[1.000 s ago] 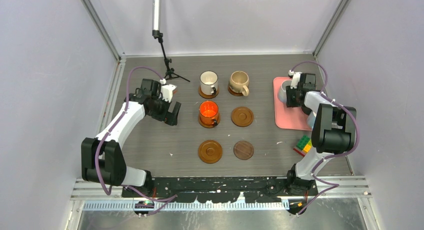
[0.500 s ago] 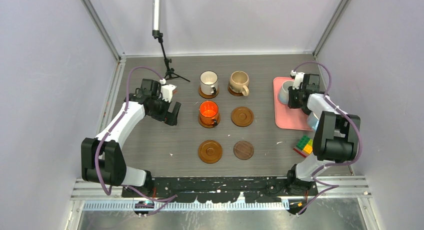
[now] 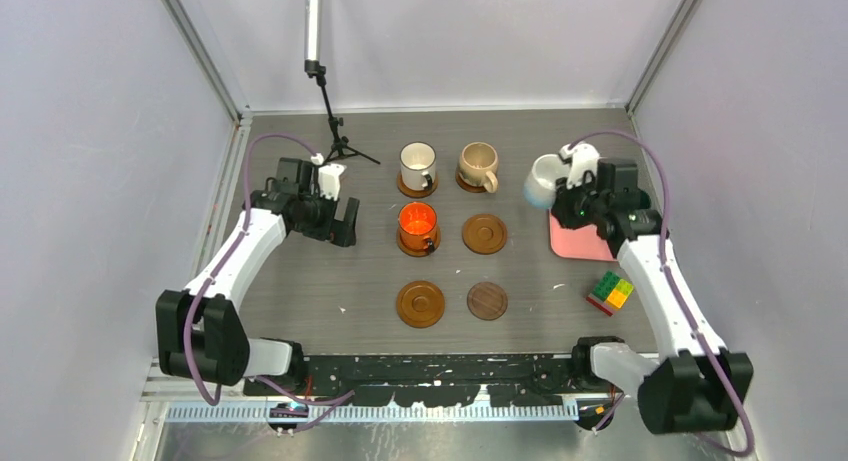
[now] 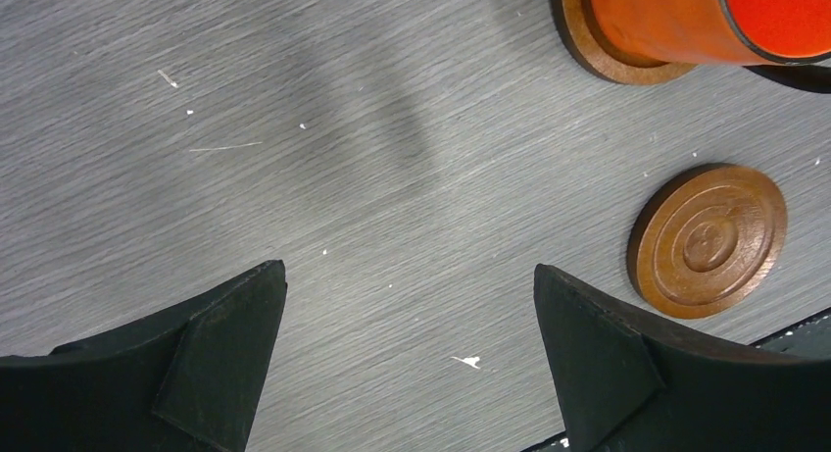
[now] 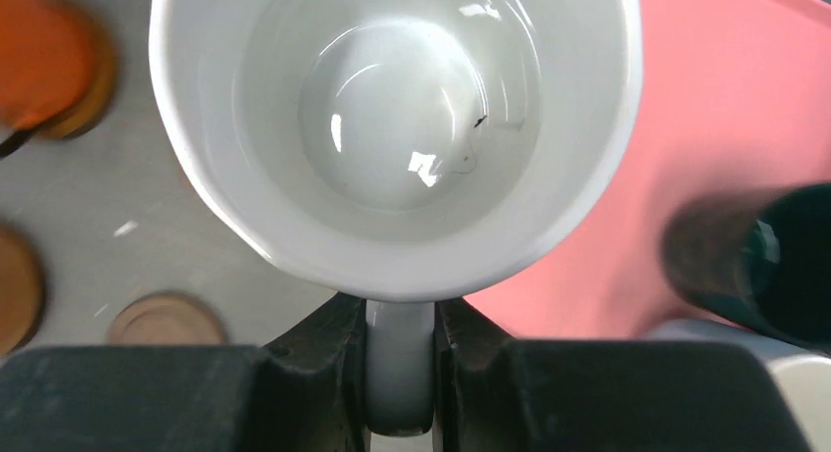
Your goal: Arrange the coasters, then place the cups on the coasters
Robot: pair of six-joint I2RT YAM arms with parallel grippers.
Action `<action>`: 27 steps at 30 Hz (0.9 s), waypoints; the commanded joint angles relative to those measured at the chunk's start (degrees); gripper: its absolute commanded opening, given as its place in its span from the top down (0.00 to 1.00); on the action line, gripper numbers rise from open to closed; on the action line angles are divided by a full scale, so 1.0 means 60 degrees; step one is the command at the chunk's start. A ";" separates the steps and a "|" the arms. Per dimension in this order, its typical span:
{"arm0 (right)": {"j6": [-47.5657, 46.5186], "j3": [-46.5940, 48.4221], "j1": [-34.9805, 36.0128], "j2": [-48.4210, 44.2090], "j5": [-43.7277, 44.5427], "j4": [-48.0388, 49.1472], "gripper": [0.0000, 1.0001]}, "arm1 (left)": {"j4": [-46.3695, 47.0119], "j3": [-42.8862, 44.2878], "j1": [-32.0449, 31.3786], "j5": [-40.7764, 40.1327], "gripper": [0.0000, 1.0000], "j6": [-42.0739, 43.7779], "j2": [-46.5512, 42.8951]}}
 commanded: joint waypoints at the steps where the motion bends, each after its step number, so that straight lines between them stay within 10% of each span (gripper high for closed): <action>1: 0.0263 -0.0286 0.1508 -0.1501 -0.0964 -0.1010 1.00 | 0.0364 -0.0160 0.0058 0.0227 0.00 -0.0600 -0.0610; 11: 0.0055 -0.1557 0.5547 -0.3310 -0.1387 -0.1479 0.99 | 0.0242 -0.0785 0.0180 0.0295 0.00 -0.0803 -0.1346; 27: 0.0609 -0.1595 1.0622 0.0454 0.2009 0.2105 1.00 | 0.0448 -0.1031 0.0233 0.0377 0.00 -0.1153 -0.1731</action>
